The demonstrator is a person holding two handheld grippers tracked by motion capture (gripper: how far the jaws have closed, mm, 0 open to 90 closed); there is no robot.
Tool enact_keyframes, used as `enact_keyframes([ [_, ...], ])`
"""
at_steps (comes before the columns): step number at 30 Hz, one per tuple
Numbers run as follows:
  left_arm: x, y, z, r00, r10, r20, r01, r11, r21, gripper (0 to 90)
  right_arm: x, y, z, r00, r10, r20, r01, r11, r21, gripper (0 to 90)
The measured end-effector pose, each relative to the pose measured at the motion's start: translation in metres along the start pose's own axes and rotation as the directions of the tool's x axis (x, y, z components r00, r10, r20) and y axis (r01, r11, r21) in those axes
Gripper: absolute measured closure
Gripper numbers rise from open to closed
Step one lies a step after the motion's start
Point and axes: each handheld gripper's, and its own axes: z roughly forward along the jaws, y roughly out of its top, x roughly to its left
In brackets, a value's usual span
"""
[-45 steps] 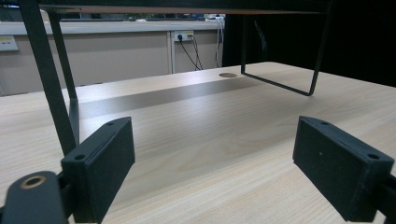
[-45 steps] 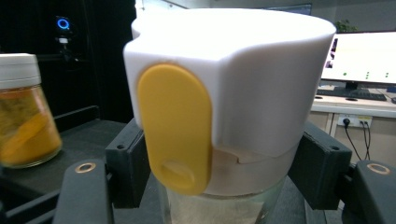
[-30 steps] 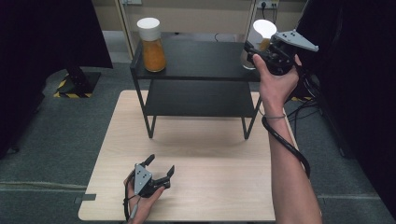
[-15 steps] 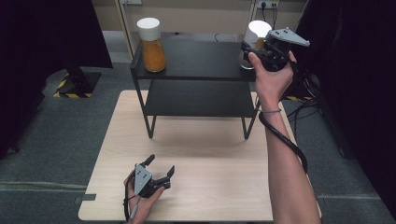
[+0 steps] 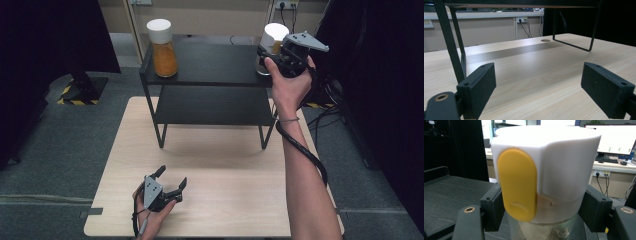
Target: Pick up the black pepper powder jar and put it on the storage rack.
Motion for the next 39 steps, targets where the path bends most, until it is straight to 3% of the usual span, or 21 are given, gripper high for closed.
enact_keyframes([
  [16, 0.0, 0.0, 0.0, 1.0, 0.003, 0.003, -0.003, 1.0, 0.002, 12.0, 0.001, -0.004, 0.007, 0.9995, 0.032, 0.005, -0.032, 0.999, -0.015, 28.6],
  [23, 0.0, 0.0, 0.0, 1.0, 0.001, 0.002, -0.001, 1.0, 0.002, 12.0, 0.001, -0.004, 0.005, 0.999, 0.045, 0.007, -0.045, 0.999, -0.024, 19.1],
  [27, 0.0, 0.0, 0.0, 1.0, 0.002, 0.002, -0.002, 1.0, 0.001, 12.0, 0.0, -0.005, 0.002, 0.9982, 0.059, 0.0, -0.059, 0.998, -0.029, 13.0],
  [32, 0.0, 0.0, 0.0, 1.0, 0.002, 0.001, -0.002, 1.0, 0.001, 12.0, -0.001, -0.007, -0.006, 0.999, 0.044, -0.011, -0.044, 0.999, -0.025, 8.2],
  [39, -0.001, 0.0, 0.001, 1.0, 0.006, 0.0, -0.006, 1.0, 0.002, 12.0, -0.004, -0.014, -0.024, 0.9995, 0.027, -0.019, -0.027, 0.999, -0.021, 6.5],
])
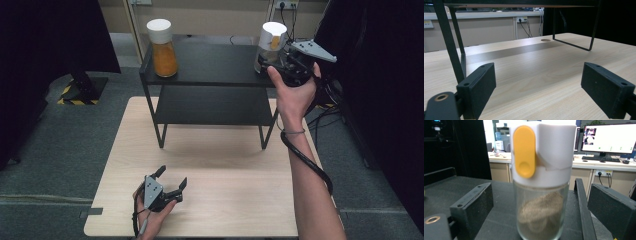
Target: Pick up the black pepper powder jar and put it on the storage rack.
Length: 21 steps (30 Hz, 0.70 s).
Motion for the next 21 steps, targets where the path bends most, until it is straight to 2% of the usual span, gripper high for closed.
enact_keyframes([
  [4, 0.0, 0.0, 0.0, 1.0, -0.001, 0.0, 0.001, 1.0, 0.0, 12.0, -0.003, -0.006, -0.01, 0.9999, -0.004, -0.013, 0.004, 1.0, -0.009, 6.3],
  [11, 0.0, 0.0, 0.0, 1.0, 0.0, -0.002, 0.0, 1.0, 0.0, 12.0, -0.008, -0.017, -0.028, 0.9993, 0.017, -0.035, -0.017, 1.0, 0.004, 6.2],
  [17, 0.0, 0.0, 0.0, 1.0, -0.003, -0.002, 0.003, 1.0, 0.0, 12.0, -0.01, -0.025, -0.039, 0.9985, 0.001, -0.056, -0.001, 1.0, 0.006, 6.2],
  [21, 0.0, 0.0, 0.0, 1.0, -0.004, -0.002, 0.004, 1.0, 0.0, 12.0, -0.009, -0.031, -0.049, 0.9969, -0.027, -0.074, 0.028, 1.0, 0.009, 6.2],
])
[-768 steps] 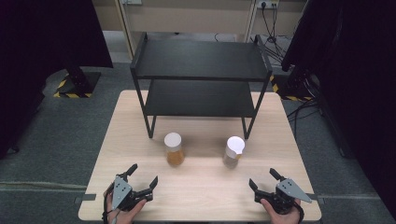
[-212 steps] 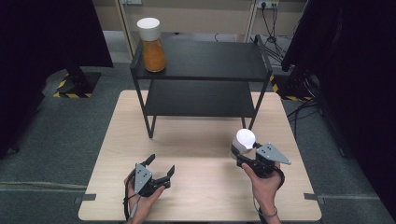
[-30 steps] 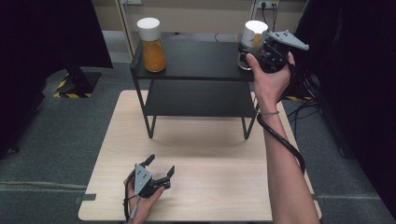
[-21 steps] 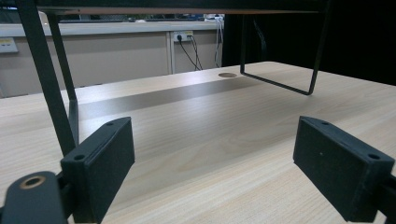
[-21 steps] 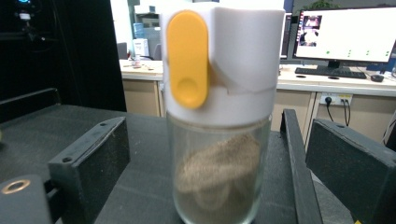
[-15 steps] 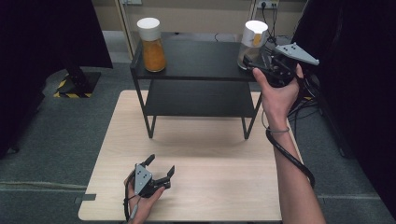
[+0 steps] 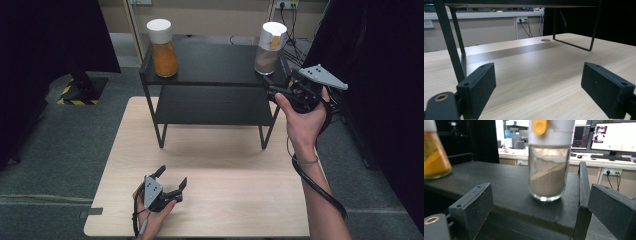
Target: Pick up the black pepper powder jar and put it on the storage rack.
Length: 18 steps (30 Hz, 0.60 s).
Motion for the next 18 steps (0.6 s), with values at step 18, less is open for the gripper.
enact_keyframes([
  [18, 0.0, 0.0, 0.0, 1.0, -0.003, -0.001, 0.003, 1.0, 0.001, 11.9, -0.003, -0.037, -0.038, 0.9983, -0.017, -0.055, 0.017, 1.0, 0.004, 6.2],
])
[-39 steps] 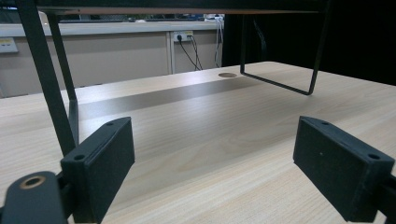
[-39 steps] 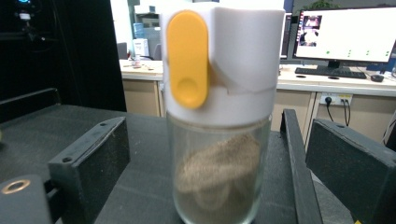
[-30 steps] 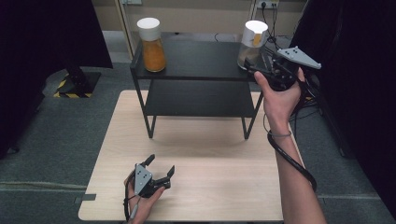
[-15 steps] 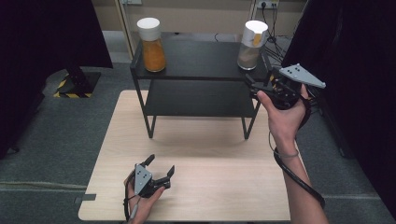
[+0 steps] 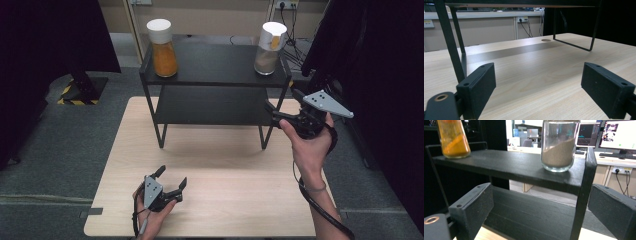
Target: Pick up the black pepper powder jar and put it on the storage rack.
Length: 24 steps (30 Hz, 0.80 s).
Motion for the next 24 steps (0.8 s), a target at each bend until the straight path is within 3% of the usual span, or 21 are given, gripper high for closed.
enact_keyframes([
  [9, 0.0, 0.0, 0.0, 1.0, 0.001, 0.0, -0.001, 1.0, 0.0, 11.8, 0.001, -0.017, -0.013, 0.9999, -0.014, 0.009, 0.014, 1.0, 0.018, 6.2],
  [24, 0.0, 0.0, 0.0, 1.0, 0.001, -0.001, -0.001, 1.0, -0.001, 11.8, 0.003, -0.041, -0.024, 0.9994, -0.019, -0.031, 0.02, 0.998, 0.057, 6.2],
])
